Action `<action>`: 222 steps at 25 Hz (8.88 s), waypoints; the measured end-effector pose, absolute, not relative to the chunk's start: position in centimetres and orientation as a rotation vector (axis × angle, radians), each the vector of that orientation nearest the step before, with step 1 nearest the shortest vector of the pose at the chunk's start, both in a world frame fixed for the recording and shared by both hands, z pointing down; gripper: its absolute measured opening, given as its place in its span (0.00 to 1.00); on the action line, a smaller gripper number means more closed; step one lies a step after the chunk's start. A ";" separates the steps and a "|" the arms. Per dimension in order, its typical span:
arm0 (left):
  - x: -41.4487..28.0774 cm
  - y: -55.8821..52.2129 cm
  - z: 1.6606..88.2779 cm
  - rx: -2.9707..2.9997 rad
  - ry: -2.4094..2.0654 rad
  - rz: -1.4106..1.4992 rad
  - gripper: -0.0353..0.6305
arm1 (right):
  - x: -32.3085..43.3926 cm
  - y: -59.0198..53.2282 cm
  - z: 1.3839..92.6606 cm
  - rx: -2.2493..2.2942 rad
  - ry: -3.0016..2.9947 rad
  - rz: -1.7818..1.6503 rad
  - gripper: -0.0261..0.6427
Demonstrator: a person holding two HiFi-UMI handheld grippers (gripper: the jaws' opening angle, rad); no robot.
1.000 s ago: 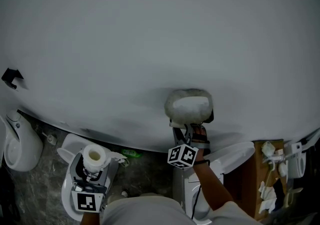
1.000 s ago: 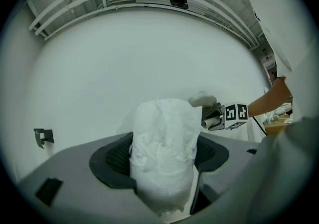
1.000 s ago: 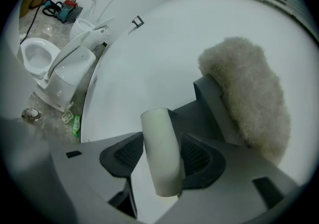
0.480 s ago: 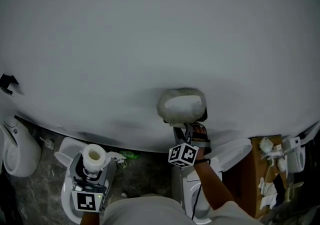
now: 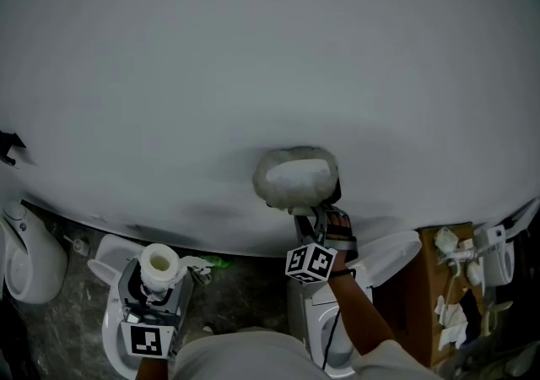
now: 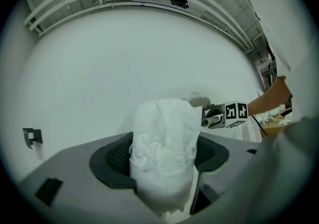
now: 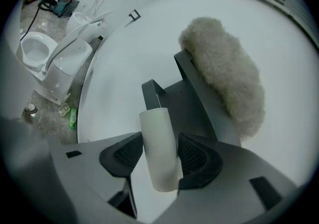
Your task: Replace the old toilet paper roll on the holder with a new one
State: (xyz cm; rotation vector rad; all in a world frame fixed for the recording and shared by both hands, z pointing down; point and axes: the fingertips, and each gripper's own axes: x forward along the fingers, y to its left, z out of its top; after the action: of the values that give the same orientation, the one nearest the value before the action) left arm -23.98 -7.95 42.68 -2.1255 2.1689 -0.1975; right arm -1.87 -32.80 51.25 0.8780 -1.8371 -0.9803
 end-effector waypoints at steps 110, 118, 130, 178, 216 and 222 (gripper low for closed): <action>13.3 -32.9 51.8 -1.690 0.794 -1.050 0.55 | 23.0 -20.3 47.6 1.515 -2.356 0.120 0.33; 11.3 -34.6 53.0 -1.600 0.839 -1.189 0.55 | 23.0 -19.8 48.2 1.498 -2.378 0.145 0.33; 9.9 -34.2 52.9 -1.605 0.862 -1.203 0.55 | 22.6 -19.4 48.0 1.492 -2.392 0.140 0.33; 1.4 -31.9 52.3 -1.608 1.066 -1.250 0.54 | 20.4 -17.1 47.3 1.462 -2.403 0.110 0.33; 0.2 -30.1 51.5 -1.904 1.009 -1.157 0.53 | 16.7 -12.2 45.4 1.569 -2.254 0.075 0.33; 0.4 -29.6 51.6 -1.965 0.969 -1.154 0.58 | 14.4 -12.5 45.3 1.549 -2.264 0.072 0.33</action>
State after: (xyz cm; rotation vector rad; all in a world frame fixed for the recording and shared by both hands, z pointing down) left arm 0.36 -29.61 51.64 -1.9653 0.9690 -1.1536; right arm 14.40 -12.52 45.26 1.5494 -2.2636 0.0725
